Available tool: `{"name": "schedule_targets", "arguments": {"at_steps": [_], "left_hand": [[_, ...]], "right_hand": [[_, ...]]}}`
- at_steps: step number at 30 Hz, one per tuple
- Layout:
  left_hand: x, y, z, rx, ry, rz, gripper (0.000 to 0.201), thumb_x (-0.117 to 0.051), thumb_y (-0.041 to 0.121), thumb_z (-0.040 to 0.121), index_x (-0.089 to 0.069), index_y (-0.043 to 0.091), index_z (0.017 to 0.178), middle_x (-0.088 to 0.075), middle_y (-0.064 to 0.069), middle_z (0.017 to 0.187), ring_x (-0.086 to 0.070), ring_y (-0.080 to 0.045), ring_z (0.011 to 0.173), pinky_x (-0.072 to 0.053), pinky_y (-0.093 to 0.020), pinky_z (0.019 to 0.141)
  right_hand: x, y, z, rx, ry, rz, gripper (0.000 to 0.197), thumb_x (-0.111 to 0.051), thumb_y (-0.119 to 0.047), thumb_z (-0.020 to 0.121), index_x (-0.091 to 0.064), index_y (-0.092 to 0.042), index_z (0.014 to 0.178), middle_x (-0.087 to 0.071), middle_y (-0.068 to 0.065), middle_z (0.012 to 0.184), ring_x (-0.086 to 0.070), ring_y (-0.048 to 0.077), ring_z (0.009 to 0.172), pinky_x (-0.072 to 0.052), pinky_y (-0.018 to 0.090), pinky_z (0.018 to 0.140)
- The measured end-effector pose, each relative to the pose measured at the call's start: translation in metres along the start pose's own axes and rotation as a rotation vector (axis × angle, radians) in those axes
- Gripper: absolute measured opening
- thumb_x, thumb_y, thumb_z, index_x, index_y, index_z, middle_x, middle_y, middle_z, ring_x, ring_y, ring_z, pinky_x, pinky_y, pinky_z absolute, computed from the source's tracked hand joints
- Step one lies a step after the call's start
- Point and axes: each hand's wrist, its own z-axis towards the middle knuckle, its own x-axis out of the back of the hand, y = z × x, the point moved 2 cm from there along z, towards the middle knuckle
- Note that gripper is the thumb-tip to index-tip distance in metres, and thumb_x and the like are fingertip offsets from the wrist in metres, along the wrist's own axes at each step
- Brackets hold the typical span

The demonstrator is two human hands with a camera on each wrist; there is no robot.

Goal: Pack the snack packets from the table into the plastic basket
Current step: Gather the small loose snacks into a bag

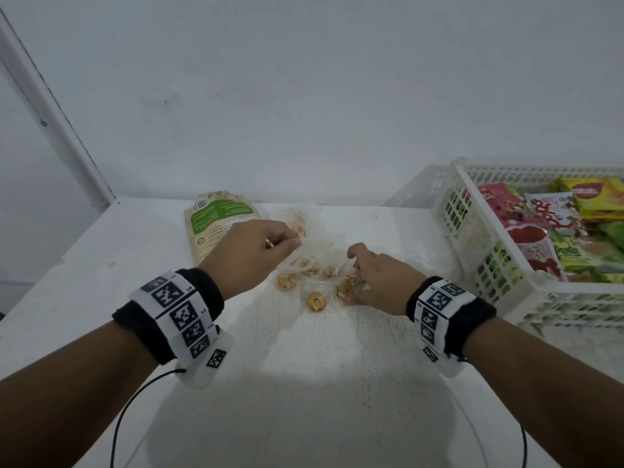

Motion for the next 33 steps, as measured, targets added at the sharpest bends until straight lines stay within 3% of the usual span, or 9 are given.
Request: {"name": "schedule_targets", "arguments": {"at_steps": [3, 7, 9, 11, 15, 18, 24, 28, 33], "left_hand": [[-0.001, 0.001, 0.000, -0.002, 0.003, -0.002, 0.021, -0.061, 0.041, 0.099, -0.074, 0.031, 0.086, -0.070, 0.020, 0.080, -0.058, 0.001, 0.061, -0.037, -0.011, 0.057], [-0.001, 0.002, -0.001, -0.004, 0.005, 0.006, 0.021, -0.061, 0.039, 0.099, -0.074, 0.030, 0.086, -0.066, 0.028, 0.075, -0.057, 0.004, 0.059, -0.037, -0.007, 0.055], [-0.002, 0.003, -0.002, -0.001, 0.012, 0.002, 0.020, -0.062, 0.039, 0.099, -0.075, 0.031, 0.087, -0.066, 0.030, 0.075, -0.059, 0.005, 0.061, -0.037, -0.007, 0.056], [-0.004, 0.003, -0.003, -0.003, 0.009, 0.006, 0.019, -0.061, 0.039, 0.099, -0.074, 0.032, 0.087, -0.066, 0.031, 0.077, -0.060, 0.005, 0.065, -0.037, -0.007, 0.057], [-0.007, 0.005, -0.005, -0.010, -0.006, -0.004, 0.019, -0.061, 0.036, 0.100, -0.073, 0.030, 0.086, -0.063, 0.037, 0.072, -0.057, 0.008, 0.061, -0.036, -0.007, 0.055], [-0.008, 0.004, -0.006, -0.006, -0.009, -0.001, 0.019, -0.061, 0.038, 0.099, -0.074, 0.032, 0.087, -0.063, 0.037, 0.075, -0.058, 0.008, 0.063, -0.036, -0.007, 0.056], [-0.004, 0.001, -0.006, -0.001, 0.002, -0.022, 0.020, -0.061, 0.038, 0.099, -0.073, 0.031, 0.085, -0.067, 0.018, 0.076, -0.055, 0.006, 0.060, -0.037, -0.019, 0.061], [-0.005, 0.001, -0.007, 0.015, 0.003, -0.014, 0.018, -0.062, 0.037, 0.099, -0.073, 0.031, 0.086, -0.063, 0.032, 0.072, -0.055, 0.008, 0.060, -0.035, -0.012, 0.058], [-0.009, 0.001, -0.006, 0.007, 0.003, 0.011, 0.017, -0.062, 0.036, 0.099, -0.073, 0.032, 0.086, -0.061, 0.037, 0.071, -0.057, 0.009, 0.063, -0.037, -0.007, 0.055]], "right_hand": [[-0.002, -0.005, -0.006, 0.033, 0.001, -0.040, 0.049, -0.066, -0.043, 0.095, -0.031, -0.024, 0.124, -0.053, 0.000, 0.109, -0.053, 0.023, 0.094, -0.043, 0.033, 0.074], [-0.004, -0.011, -0.011, 0.053, -0.046, -0.144, 0.063, -0.055, -0.067, 0.090, -0.033, -0.030, 0.136, -0.048, 0.002, 0.123, -0.050, 0.028, 0.107, -0.046, 0.041, 0.092], [-0.013, -0.011, -0.008, 0.056, -0.100, -0.215, 0.082, -0.031, -0.090, 0.076, -0.029, -0.039, 0.140, -0.044, 0.001, 0.132, -0.047, 0.030, 0.116, -0.047, 0.047, 0.097], [-0.025, -0.006, -0.002, 0.088, -0.116, -0.277, 0.095, -0.009, -0.098, 0.066, -0.027, -0.044, 0.141, -0.043, 0.002, 0.139, -0.043, 0.032, 0.119, -0.048, 0.051, 0.097], [-0.021, -0.011, -0.006, 0.030, -0.063, -0.306, 0.067, -0.038, -0.076, 0.092, -0.030, -0.038, 0.147, -0.040, 0.009, 0.133, -0.043, 0.030, 0.108, -0.049, 0.048, 0.097], [-0.016, -0.016, -0.011, 0.044, -0.055, -0.301, 0.058, -0.045, -0.060, 0.100, -0.031, -0.032, 0.148, -0.043, 0.013, 0.129, -0.038, 0.026, 0.094, -0.051, 0.045, 0.093], [-0.001, -0.020, -0.013, 0.082, -0.065, -0.192, 0.040, -0.054, -0.034, 0.101, -0.038, -0.032, 0.138, -0.050, 0.006, 0.107, -0.056, 0.025, 0.084, -0.053, 0.037, 0.073], [0.014, -0.016, -0.012, 0.051, 0.037, -0.138, 0.029, -0.052, -0.017, 0.095, -0.042, -0.026, 0.121, -0.055, 0.004, 0.087, -0.059, 0.026, 0.072, -0.052, 0.037, 0.061], [0.040, -0.013, -0.019, 0.054, 0.316, 0.096, 0.027, -0.061, -0.027, 0.094, -0.044, -0.028, 0.114, -0.063, -0.001, 0.085, -0.059, 0.019, 0.074, -0.050, 0.036, 0.066]]}}
